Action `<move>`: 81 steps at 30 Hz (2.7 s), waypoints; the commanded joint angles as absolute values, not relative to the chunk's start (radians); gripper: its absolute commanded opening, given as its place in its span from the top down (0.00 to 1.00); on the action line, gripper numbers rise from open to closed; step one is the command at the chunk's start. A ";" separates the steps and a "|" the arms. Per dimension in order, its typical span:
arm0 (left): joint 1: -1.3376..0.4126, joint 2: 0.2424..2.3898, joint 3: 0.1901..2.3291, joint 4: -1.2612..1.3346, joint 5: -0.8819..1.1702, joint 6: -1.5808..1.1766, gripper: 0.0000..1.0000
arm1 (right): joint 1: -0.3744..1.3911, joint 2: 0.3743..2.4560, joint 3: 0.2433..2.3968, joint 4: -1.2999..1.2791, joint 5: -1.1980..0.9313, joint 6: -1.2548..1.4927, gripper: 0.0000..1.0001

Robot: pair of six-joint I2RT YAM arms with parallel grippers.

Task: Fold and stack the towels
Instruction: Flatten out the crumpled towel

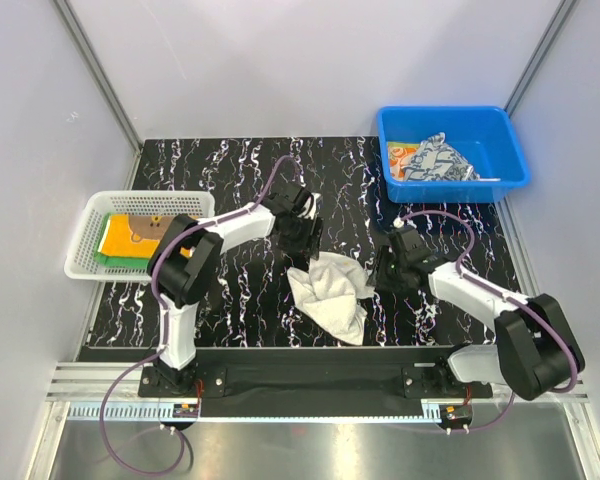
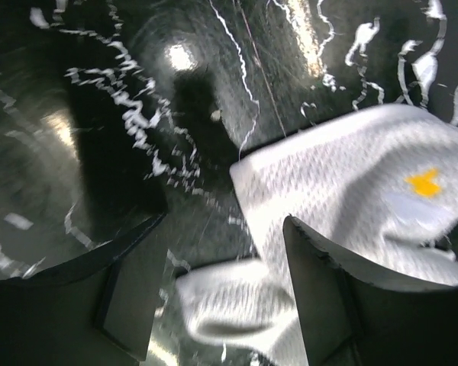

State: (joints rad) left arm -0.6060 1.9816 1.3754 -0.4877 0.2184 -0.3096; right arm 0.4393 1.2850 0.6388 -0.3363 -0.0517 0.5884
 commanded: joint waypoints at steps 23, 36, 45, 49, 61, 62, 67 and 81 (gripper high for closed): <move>-0.640 1.962 1.686 -0.698 -0.033 -0.288 1.00 | 0.437 1.342 0.983 -0.466 0.133 0.401 1.00; -0.629 1.565 1.288 -0.588 -0.066 -0.299 1.00 | 0.436 1.249 0.948 -0.451 -0.070 0.408 0.68; -0.572 1.612 1.060 -0.488 -0.031 -0.423 1.00 | 0.437 1.636 1.037 -0.170 -0.265 0.439 0.55; -0.565 1.615 1.020 -0.456 -0.029 -0.448 1.00 | 0.445 1.801 1.136 -0.147 -0.334 0.404 0.58; -0.564 1.609 1.005 -0.439 -0.032 -0.453 1.00 | 0.468 2.015 1.244 -0.094 -0.293 0.293 0.59; -0.563 1.608 1.005 -0.442 -0.034 -0.451 1.00 | 0.468 2.023 1.244 -0.097 -0.282 0.287 0.59; -0.565 1.606 1.008 -0.439 -0.034 -0.449 1.00 | 0.471 2.031 1.230 -0.120 -0.275 0.258 0.62; -0.561 1.614 1.025 -0.448 -0.026 -0.445 1.00 | 0.488 2.029 1.195 -0.132 -0.313 0.252 0.67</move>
State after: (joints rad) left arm -0.5671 1.6337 0.9993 -0.4770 -0.0376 -0.4427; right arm 0.4671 2.0006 1.2297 -0.0940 -0.3145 0.2726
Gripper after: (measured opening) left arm 0.016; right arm 0.331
